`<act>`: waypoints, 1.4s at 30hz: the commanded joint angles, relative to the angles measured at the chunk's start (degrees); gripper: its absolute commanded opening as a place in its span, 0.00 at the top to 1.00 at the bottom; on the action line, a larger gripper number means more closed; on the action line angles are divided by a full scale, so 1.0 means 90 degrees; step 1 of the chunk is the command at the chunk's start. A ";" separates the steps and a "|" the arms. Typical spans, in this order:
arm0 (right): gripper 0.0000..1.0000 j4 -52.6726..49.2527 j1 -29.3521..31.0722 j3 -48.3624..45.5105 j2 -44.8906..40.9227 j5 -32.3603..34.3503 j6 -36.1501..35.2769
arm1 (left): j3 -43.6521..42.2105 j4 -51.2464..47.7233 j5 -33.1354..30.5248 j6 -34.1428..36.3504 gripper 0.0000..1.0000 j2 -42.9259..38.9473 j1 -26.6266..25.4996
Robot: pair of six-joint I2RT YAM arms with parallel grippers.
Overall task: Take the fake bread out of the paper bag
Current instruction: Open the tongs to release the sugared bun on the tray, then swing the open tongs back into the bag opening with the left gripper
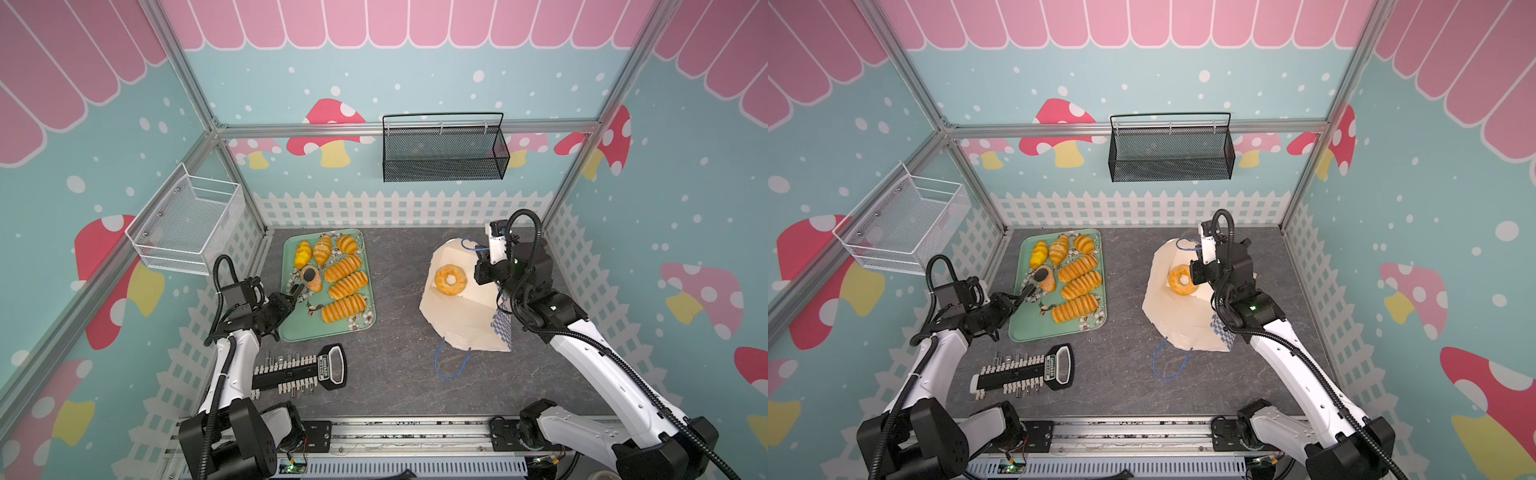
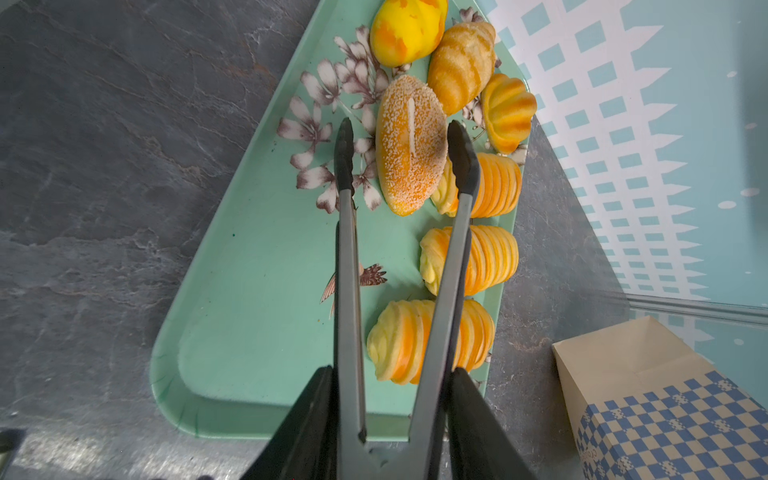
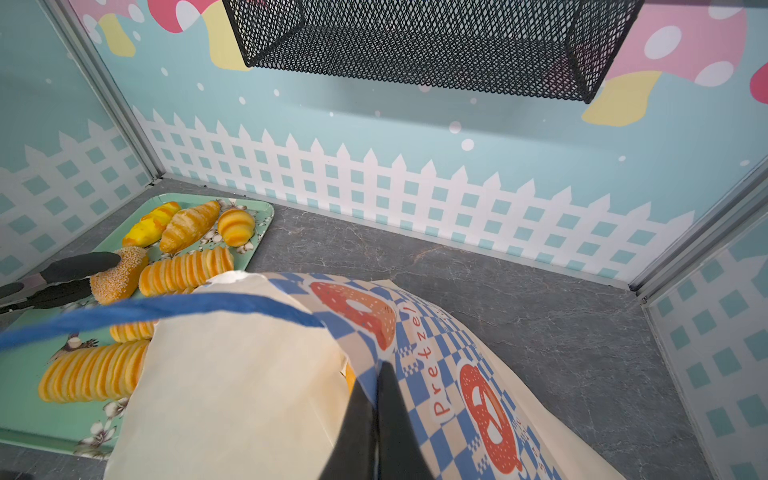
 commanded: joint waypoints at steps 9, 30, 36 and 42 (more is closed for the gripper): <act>1.00 0.0084 -0.0013 0.0025 -0.0192 -0.0044 0.0014 | 0.0510 -0.0679 0.0076 0.0263 0.54 -0.0526 0.0078; 1.00 0.0053 -0.0007 0.0211 0.0004 -0.0228 0.0107 | 0.1943 -0.1979 -0.0118 0.0778 0.86 -0.1173 -0.0618; 1.00 0.0017 -0.0006 0.0220 -0.0032 -0.0209 0.0105 | 0.1987 -0.1905 -0.0076 0.0819 1.00 -0.1182 -0.0669; 1.00 0.0014 -0.0011 0.0239 0.0020 -0.0199 0.0093 | 0.2435 -0.1864 0.0277 0.0893 1.00 -0.1222 -0.0932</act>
